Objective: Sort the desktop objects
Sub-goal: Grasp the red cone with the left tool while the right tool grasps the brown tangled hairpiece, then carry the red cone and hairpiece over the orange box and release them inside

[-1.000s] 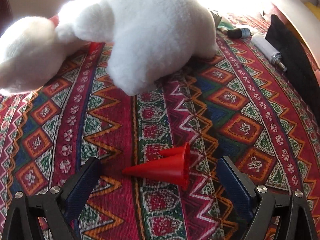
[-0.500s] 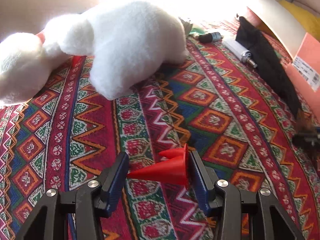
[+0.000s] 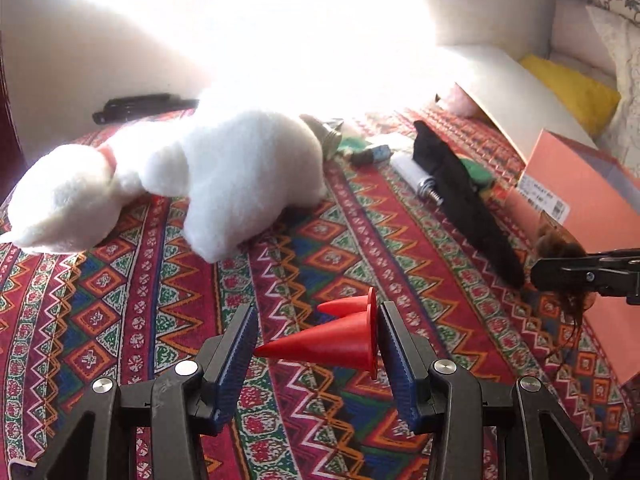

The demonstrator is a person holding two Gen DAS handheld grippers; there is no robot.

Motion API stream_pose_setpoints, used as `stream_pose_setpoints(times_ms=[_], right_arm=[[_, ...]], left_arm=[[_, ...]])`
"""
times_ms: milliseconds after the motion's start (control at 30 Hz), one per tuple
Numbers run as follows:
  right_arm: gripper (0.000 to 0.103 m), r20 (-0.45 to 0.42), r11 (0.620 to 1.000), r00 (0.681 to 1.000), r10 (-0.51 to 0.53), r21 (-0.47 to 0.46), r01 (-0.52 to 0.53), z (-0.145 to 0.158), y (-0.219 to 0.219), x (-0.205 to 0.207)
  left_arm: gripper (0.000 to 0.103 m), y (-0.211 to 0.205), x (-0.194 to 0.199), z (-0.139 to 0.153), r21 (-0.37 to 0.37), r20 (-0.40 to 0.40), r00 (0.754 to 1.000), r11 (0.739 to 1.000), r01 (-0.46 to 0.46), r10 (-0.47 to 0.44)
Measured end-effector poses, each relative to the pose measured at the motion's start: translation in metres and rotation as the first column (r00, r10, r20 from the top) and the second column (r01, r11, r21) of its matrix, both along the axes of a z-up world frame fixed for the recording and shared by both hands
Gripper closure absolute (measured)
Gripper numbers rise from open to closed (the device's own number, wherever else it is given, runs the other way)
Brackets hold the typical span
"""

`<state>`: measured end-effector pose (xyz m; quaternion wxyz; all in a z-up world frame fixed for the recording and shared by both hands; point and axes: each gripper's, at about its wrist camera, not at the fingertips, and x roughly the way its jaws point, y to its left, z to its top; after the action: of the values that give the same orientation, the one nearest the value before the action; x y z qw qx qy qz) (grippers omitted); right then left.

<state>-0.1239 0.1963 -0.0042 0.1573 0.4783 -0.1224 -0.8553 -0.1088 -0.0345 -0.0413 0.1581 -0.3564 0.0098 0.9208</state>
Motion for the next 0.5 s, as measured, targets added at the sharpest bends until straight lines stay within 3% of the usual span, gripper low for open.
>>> stream_pose_setpoints(times_ms=[300, 500], right_arm=[[0.081, -0.139, 0.999, 0.990, -0.029, 0.011, 0.031, 0.046, 0.001, 0.039], [0.081, -0.324, 0.981, 0.932, -0.166, 0.045, 0.190, 0.087, 0.040, 0.072]], left_arm=[[0.051, 0.050, 0.021, 0.044, -0.011, -0.075, 0.994, 0.997, 0.078, -0.078], [0.051, 0.120, 0.029, 0.087, -0.001, -0.130, 0.973, 0.981, 0.195, -0.193]])
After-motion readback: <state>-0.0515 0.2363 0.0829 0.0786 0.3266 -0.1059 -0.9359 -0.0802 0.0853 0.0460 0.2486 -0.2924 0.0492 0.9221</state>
